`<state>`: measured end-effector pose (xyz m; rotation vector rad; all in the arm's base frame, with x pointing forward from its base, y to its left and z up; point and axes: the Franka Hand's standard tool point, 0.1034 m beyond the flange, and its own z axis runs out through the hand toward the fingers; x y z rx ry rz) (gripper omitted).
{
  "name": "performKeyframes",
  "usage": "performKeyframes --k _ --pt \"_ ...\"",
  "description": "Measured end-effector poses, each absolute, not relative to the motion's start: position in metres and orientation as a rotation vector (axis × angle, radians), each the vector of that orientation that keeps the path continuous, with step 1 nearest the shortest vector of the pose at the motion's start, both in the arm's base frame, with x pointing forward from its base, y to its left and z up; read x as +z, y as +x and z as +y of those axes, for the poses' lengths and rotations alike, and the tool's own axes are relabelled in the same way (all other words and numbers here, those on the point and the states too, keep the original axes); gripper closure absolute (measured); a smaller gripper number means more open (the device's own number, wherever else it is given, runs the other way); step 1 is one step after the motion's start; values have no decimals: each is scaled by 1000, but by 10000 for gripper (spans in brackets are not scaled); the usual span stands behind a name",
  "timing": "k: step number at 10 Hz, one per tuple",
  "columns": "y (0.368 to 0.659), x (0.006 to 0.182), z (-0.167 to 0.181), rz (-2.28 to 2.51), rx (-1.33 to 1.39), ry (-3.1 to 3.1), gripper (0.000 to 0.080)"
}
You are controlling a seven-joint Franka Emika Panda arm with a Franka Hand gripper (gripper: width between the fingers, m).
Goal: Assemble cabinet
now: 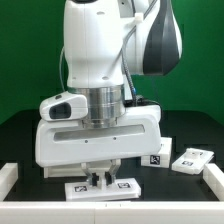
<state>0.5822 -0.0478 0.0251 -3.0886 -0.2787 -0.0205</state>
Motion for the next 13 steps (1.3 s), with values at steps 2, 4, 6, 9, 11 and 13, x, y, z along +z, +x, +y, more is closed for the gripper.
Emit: performKeyframes --k 2,4,6,9,11,13 --pt "575 42 -24 -355 -30 -3083 738" --pt "568 59 -1 -485 -46 -3081 738" --pt "566 56 -3 -471 -36 -3080 738" --pt "565 64 32 -745 -87 -3069 737" --pt "556 72 76 -1000 -92 -3033 737" --pt "554 70 68 -944 -146 -3042 737"
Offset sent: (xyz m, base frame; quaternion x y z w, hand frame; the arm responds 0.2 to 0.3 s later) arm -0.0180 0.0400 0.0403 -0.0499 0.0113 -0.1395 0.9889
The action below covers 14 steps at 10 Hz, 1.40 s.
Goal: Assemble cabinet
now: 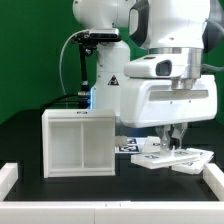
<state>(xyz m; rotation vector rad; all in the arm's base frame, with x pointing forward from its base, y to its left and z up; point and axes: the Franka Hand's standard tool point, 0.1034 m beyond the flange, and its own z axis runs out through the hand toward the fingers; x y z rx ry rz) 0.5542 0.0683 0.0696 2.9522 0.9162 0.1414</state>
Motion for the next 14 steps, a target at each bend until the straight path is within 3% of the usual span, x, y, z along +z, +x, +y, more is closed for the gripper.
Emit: performKeyframes --k 2,5,9,12,14 --pt "553 70 71 921 141 2952 737" --pt "515 76 123 910 161 2981 737" --pt "512 75 135 989 187 2943 737" --pt "501 79 176 1259 202 2829 737" --pt "505 81 157 1181 246 2874 737"
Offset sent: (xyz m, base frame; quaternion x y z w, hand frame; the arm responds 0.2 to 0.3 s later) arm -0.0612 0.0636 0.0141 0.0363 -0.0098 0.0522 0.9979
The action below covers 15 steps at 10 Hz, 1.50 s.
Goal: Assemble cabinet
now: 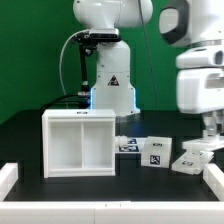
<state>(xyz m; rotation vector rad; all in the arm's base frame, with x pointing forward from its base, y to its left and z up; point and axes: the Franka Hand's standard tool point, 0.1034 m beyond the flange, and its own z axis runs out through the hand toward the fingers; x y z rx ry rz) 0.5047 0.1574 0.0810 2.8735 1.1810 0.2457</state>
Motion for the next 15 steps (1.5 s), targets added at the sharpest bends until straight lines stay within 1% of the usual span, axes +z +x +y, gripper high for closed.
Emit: performKeyframes --k 2,3,4,5,6,9,11,12,15 --pt "504 80 160 1191 243 2871 737" --pt "499 77 169 1338 231 2796 737" --pt "491 73 188 1415 220 2759 737" --pt "482 73 206 1441 252 2750 737" --pt "481 73 206 1426 308 2760 737" --pt "478 70 207 1463 294 2739 737" --pt "464 60 222 1682 291 2596 737" --pt "461 57 227 1737 298 2556 737" --pt "461 54 228 1737 314 2558 737"
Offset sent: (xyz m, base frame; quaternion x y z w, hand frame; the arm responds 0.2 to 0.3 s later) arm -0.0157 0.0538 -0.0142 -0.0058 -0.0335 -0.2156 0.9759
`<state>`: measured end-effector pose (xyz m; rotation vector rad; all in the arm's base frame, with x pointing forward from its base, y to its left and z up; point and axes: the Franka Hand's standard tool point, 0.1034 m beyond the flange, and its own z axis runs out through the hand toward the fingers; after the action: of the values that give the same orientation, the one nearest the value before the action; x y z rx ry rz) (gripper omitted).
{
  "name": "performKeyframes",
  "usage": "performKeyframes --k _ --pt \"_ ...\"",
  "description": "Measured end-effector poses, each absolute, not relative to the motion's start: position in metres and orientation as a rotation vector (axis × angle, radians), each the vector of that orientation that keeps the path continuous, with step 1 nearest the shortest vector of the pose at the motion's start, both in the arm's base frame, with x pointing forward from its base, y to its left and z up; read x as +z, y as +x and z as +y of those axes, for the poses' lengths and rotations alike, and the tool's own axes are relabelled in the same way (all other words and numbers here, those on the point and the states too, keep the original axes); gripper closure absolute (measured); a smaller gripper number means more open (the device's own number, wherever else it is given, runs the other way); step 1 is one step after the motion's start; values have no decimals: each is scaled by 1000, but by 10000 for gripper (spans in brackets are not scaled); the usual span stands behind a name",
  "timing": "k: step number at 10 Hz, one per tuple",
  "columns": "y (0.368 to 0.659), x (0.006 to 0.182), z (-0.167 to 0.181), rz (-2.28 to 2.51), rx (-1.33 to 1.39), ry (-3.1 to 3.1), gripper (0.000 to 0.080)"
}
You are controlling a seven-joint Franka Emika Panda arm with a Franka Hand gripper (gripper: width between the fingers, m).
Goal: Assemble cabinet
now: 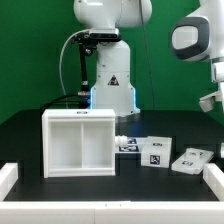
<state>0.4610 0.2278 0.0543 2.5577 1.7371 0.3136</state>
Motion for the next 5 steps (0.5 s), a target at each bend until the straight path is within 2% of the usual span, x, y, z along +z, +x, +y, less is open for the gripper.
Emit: performKeyframes --k 2,3,5 --pt "453 52 226 1780 320 2529 737" --pt "440 53 224 1780 308 2535 737" --pt "416 66 208 1786 286 2528 737"
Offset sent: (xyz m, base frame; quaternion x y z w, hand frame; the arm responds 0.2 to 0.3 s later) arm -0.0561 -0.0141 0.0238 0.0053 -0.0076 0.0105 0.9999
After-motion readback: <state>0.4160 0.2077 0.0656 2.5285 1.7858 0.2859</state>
